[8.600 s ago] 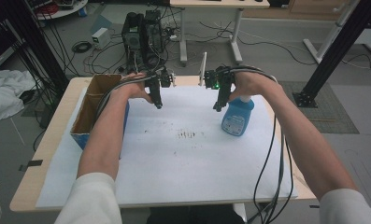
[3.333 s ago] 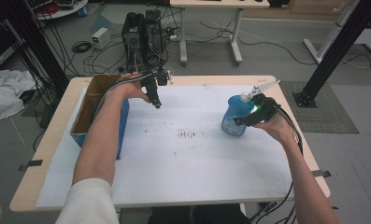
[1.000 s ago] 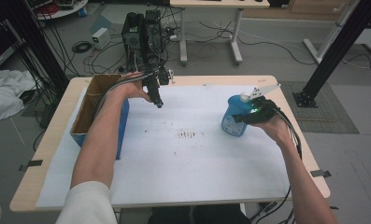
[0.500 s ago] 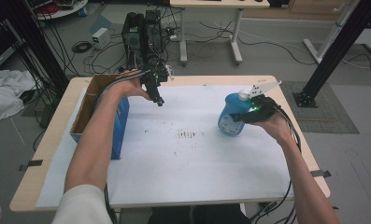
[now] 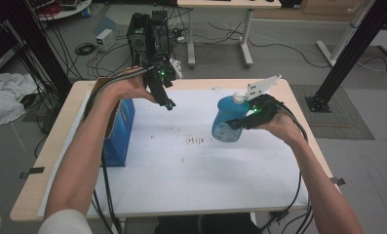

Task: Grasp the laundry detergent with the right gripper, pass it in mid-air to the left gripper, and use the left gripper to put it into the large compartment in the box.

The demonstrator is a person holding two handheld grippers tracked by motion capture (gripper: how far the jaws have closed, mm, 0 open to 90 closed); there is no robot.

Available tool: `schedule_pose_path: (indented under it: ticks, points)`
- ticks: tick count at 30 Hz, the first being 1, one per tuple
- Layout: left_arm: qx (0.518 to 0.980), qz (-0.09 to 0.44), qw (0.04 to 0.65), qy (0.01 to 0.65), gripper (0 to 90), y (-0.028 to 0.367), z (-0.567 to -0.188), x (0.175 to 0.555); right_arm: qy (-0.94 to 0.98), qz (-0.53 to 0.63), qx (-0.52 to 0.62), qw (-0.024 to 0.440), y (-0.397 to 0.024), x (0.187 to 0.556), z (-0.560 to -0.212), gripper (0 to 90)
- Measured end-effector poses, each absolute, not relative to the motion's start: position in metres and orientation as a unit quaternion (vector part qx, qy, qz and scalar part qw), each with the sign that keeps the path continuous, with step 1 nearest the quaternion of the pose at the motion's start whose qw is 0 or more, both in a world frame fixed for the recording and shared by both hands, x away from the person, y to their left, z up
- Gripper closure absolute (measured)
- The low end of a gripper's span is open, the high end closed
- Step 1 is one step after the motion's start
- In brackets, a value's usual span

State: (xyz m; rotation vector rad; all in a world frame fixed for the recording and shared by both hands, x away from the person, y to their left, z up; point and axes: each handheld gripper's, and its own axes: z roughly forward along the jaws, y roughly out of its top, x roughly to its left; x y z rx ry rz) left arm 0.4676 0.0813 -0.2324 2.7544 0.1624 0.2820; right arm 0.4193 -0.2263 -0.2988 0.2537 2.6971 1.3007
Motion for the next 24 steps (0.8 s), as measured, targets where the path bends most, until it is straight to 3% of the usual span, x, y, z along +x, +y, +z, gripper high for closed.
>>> schedule_pose_path:
  ticks: [10,24]
  points:
    - [0.984,0.07,0.162,-0.002,19.9,0.058,-0.215,0.432,0.909,0.413,0.041,0.042,-0.194,0.411,-0.303,47.1]
    - [0.978,0.03,0.206,0.002,19.9,0.023,-0.232,0.41,0.913,0.404,0.038,0.024,-0.178,0.403,-0.311,47.0]
